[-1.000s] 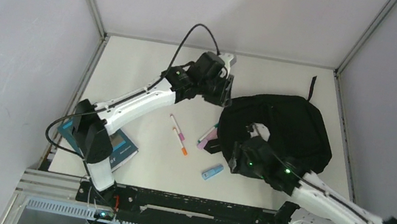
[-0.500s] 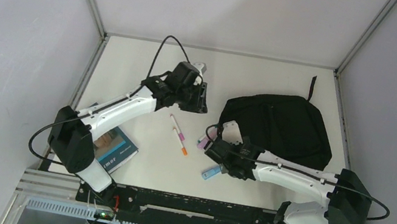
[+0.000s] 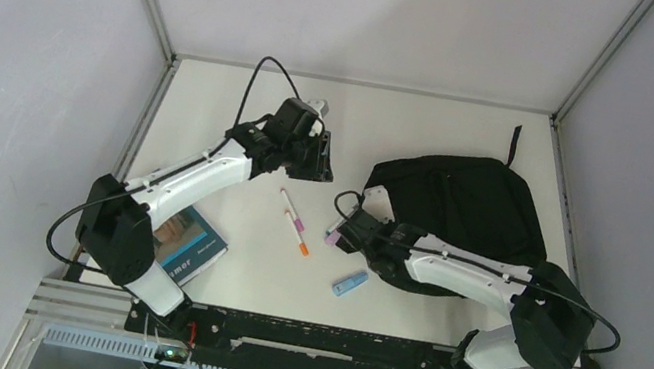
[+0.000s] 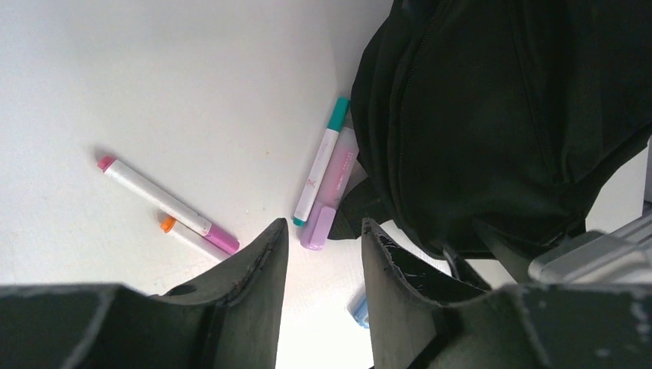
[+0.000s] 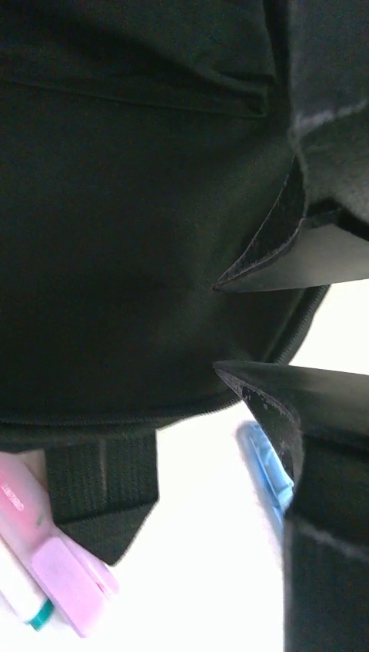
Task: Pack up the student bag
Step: Adjust the student bag at the center of the board.
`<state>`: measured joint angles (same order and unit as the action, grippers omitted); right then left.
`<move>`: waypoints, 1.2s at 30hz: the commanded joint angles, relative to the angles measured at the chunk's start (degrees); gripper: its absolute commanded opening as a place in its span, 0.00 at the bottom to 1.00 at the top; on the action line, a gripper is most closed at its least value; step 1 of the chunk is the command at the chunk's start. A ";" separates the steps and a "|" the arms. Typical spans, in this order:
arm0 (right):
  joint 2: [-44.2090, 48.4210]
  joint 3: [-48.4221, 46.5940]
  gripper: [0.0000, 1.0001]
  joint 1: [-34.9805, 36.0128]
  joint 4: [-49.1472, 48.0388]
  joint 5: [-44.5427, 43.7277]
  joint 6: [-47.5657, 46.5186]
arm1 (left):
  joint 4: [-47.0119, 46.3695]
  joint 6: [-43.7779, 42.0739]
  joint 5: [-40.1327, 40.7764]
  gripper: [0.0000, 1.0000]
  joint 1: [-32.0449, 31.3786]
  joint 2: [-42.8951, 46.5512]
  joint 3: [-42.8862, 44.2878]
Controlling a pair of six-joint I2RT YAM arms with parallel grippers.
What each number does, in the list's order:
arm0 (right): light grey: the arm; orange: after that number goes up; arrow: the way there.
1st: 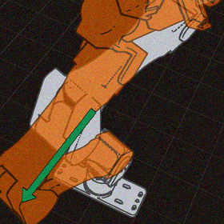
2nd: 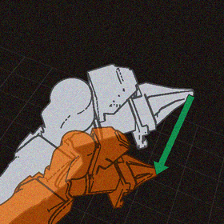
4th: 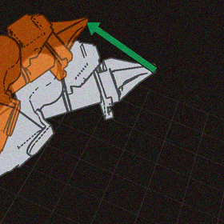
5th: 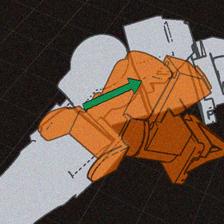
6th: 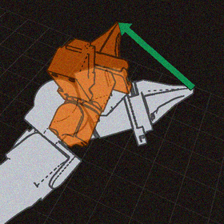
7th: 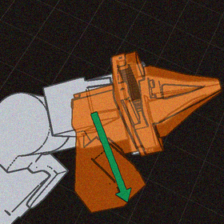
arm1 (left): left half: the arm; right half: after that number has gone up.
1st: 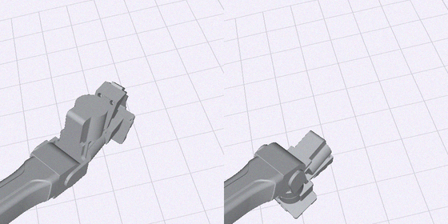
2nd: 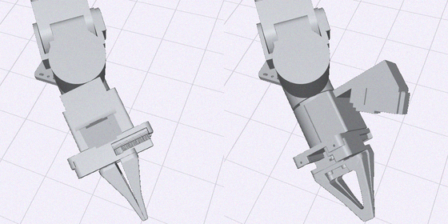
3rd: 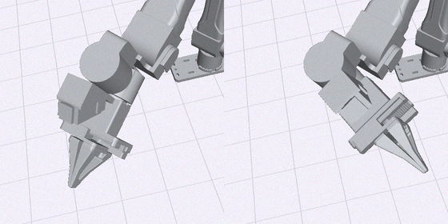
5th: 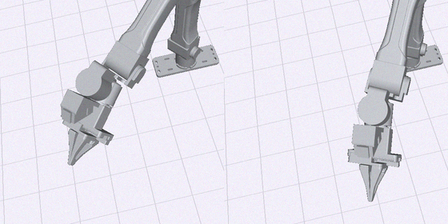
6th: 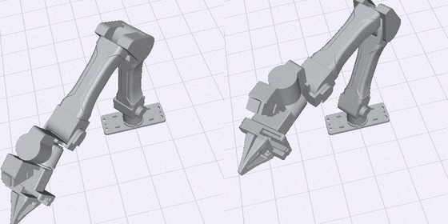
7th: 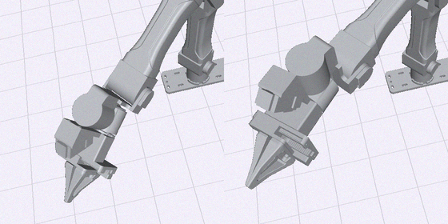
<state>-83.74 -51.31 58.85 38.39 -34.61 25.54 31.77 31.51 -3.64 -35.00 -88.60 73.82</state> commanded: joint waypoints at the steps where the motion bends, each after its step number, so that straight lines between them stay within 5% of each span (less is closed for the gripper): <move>1: 1.39 0.09 0.40 -1.90 -4.00 0.57 -3.73 | -1.89 -0.17 -0.67 0.45 -0.15 1.33 -1.48; 4: 2.91 0.65 0.02 -3.10 -4.61 3.62 -4.34 | -2.18 -0.15 -1.07 0.45 -0.15 0.87 -1.20; 5: 3.30 0.68 0.00 -3.32 -4.42 4.10 -4.16 | -2.29 -0.13 -1.37 0.45 -0.15 0.62 -1.08; 11: 6.81 1.11 0.00 -3.87 -3.80 6.54 -3.26 | -3.17 0.36 -3.56 0.44 -0.15 -0.96 -1.10; 16: 8.36 1.99 0.36 -3.39 -6.09 10.89 -4.49 | -3.54 0.40 -4.47 0.44 -0.17 -1.73 -1.30; 26: 2.55 1.91 0.46 -6.81 -12.99 15.13 -5.42 | -3.56 0.41 -4.87 0.44 -0.22 -1.84 -1.57; 32: 0.07 1.92 0.45 -8.16 -14.44 15.35 -5.03 | -3.57 0.65 -5.41 0.44 -0.23 -2.18 -2.00; 34: -0.35 1.96 0.35 -8.44 -14.11 14.35 -4.74 | -3.77 0.67 -5.67 0.44 -0.24 -2.36 -2.06; 36: 0.02 1.93 0.13 -8.57 -13.81 13.74 -4.51 | -3.82 0.66 -5.91 0.44 -0.39 -2.53 -1.92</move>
<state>-84.07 -49.41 50.68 26.72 -19.40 20.75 29.76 31.57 -8.01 -35.03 -90.78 73.52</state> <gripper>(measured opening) 0.313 0.441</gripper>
